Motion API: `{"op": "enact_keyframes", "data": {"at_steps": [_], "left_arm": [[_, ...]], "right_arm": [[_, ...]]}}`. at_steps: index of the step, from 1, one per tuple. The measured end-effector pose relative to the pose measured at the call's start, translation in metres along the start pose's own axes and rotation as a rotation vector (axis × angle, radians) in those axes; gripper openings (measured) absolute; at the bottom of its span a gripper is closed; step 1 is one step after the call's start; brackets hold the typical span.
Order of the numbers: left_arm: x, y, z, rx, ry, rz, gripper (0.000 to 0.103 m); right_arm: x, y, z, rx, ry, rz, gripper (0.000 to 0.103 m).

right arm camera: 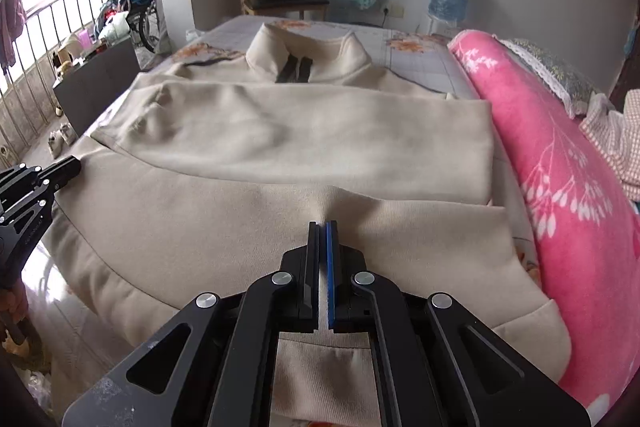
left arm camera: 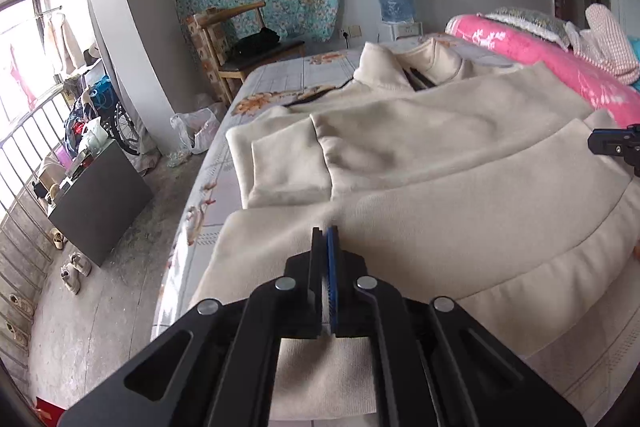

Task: Fold large clothes

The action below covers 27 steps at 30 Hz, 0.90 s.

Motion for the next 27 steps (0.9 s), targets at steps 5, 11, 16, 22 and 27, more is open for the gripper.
{"op": "enact_keyframes", "data": {"at_steps": [5,11,16,22,27], "left_arm": [[0.008,0.012,0.012,-0.021,-0.022,0.028,0.002],[0.011,0.012,0.013,-0.035,-0.029,0.05,0.003],[0.01,0.011,0.013,-0.042,-0.027,0.042,0.003],[-0.001,0.009,0.009,-0.073,0.054,-0.044,0.006],[0.003,-0.002,-0.034,0.02,0.286,-0.152,0.006]], "right_arm": [[0.0,0.014,0.017,-0.011,0.026,-0.012,0.002],[0.003,0.0,-0.02,0.059,-0.033,0.047,0.022],[-0.045,-0.008,-0.038,0.08,-0.275,-0.004,0.024],[-0.088,0.009,0.018,-0.058,-0.322,-0.057,0.014],[-0.087,0.01,0.023,-0.063,-0.347,-0.016,0.014]]}}
Point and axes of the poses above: each gripper's, at about its wrist camera, not at the fingertips, and z roughly the way its jaws point, x to its right, y to its underside, the point moved 7 cm from there along z, roughly the way its jaws point, and after that the axes turned 2 degrees about -y, right-handed, at the moved point
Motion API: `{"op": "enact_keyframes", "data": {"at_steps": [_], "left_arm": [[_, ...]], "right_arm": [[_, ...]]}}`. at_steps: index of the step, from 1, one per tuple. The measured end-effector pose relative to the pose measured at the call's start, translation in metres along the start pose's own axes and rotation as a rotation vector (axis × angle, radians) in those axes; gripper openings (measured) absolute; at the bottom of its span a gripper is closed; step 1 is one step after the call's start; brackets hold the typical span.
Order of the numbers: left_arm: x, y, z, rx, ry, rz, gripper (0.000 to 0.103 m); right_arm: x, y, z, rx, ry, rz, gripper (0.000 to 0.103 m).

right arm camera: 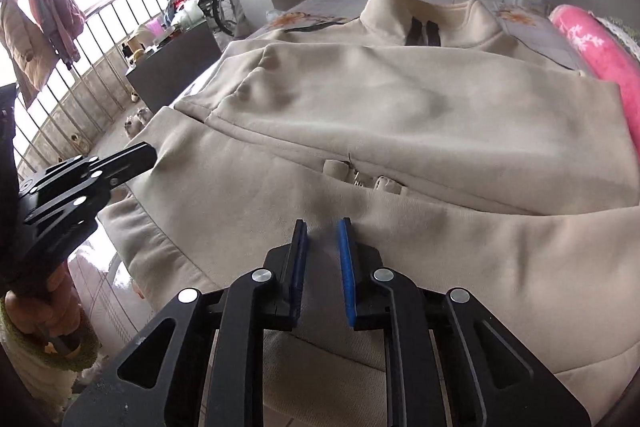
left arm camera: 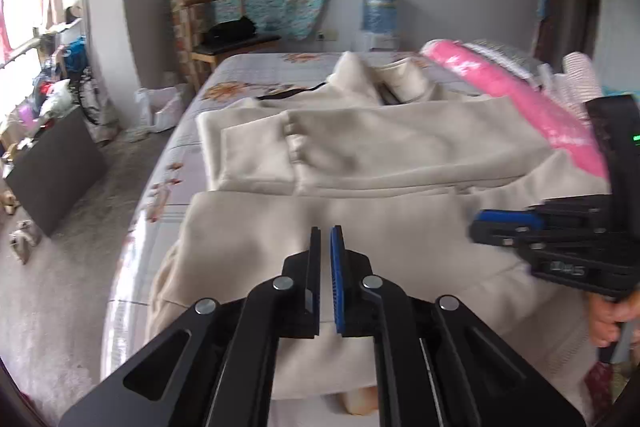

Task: Fold large clothes

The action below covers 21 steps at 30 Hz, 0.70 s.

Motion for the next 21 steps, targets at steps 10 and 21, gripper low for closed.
{"op": "enact_keyframes", "data": {"at_steps": [10,21], "left_arm": [[0.051,0.032,0.026,-0.152,0.089,0.013,0.006],[0.047,0.032,0.027,-0.157,0.091,0.004,0.006]], "right_arm": [[0.001,0.012,-0.053,0.064,0.009,-0.025,0.012],[0.126,0.084,-0.106,0.024,0.295,0.076,0.001]]}}
Point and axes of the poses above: each gripper's, at about its wrist camera, not at the fingertips, and z roughly the way its jaws point, x to its right, y to its underside, the point moved 7 cm from there along z, roughly the way its jaws point, and after that the axes turned 2 degrees about -y, right-handed, at the moved point
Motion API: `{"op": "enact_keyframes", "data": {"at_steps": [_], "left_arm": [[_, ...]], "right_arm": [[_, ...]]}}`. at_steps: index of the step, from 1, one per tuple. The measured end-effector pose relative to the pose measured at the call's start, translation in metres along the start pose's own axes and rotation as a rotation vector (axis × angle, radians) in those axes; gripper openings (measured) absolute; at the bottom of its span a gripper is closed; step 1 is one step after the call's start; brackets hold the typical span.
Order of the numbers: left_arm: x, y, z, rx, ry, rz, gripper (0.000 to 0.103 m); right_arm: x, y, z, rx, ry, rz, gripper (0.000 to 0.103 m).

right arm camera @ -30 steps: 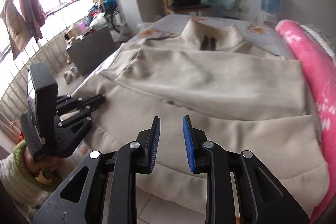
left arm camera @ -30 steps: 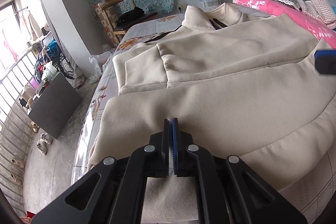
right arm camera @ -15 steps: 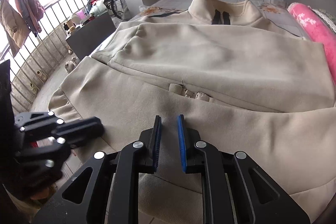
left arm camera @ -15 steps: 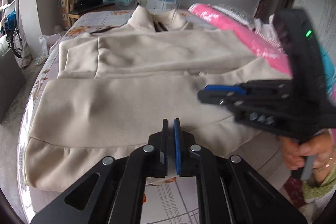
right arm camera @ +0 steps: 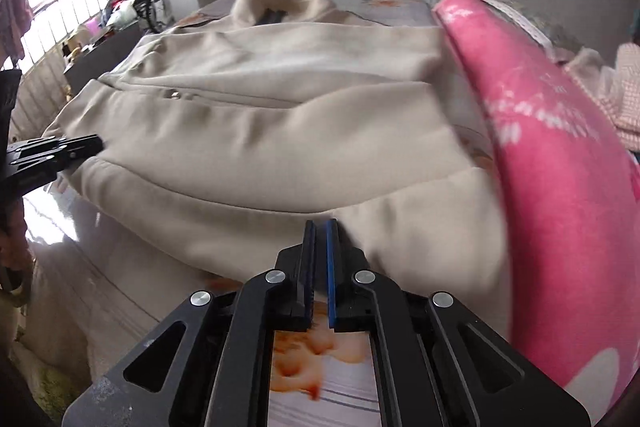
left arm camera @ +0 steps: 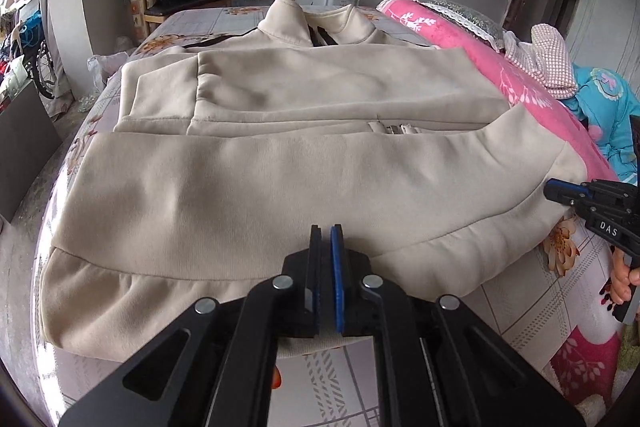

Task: Fold large clothes

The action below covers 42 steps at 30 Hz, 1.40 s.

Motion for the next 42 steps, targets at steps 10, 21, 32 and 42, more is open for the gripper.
{"op": "enact_keyframes", "data": {"at_steps": [10,21,32,42], "left_arm": [[-0.002,0.0,0.0,-0.001,0.015,-0.02,0.006],[-0.004,-0.002,0.001,-0.023,0.03,-0.058,0.006],[-0.006,-0.014,-0.023,-0.042,-0.106,-0.025,0.045],[-0.008,-0.022,-0.035,-0.085,-0.249,-0.047,0.079]], "right_arm": [[-0.025,-0.021,-0.024,0.069,-0.096,0.053,0.011],[-0.118,-0.018,0.016,0.005,-0.203,-0.155,0.049],[-0.099,-0.022,-0.01,0.03,-0.172,-0.09,0.075],[-0.072,-0.034,-0.026,0.034,-0.097,0.004,0.087]]}}
Point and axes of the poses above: each gripper's, at about its wrist camera, not at the fingertips, and z roughly the way its jaws point, x to its right, y to its underside, the point moved 7 cm from there along z, roughly the way its jaws point, and after that the axes turned 2 degrees about -y, right-handed, at the moved point
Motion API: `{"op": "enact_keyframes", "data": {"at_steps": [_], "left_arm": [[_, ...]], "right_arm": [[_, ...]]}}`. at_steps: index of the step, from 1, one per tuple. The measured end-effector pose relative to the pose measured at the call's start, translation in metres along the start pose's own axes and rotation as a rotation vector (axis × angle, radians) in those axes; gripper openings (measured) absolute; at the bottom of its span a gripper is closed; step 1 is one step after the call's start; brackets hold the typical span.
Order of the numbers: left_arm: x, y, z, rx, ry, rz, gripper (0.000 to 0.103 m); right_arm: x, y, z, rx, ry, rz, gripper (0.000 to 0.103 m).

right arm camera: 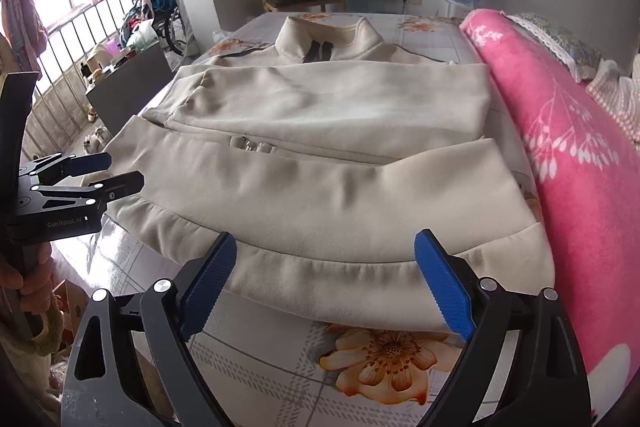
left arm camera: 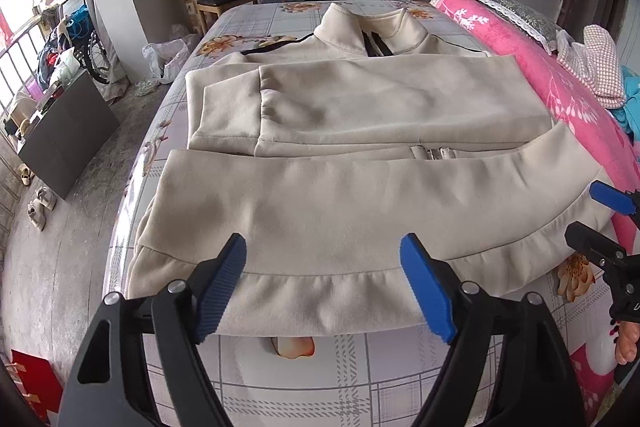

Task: Fold large clothes

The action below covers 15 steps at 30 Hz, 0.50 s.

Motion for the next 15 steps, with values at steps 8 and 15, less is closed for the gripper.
{"op": "enact_keyframes", "data": {"at_steps": [8,15], "left_arm": [[-0.004,-0.006,0.003,-0.012,-0.046,-0.007,0.083],[-0.008,-0.013,0.012,-0.022,-0.054,-0.009,0.084]], "right_arm": [[0.013,-0.006,0.011,-0.069,0.04,0.03,0.092],[0.019,-0.018,0.022,-0.1,0.093,0.013,0.095]]}}
Point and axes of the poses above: each gripper's, at about its wrist camera, not at the fingertips, and z roughly the way its jaws point, x to its right, y to its underside, the point moved 7 cm from there along z, roughly the way its jaws point, and after that the axes turned 2 degrees about -y, right-handed, at the moved point
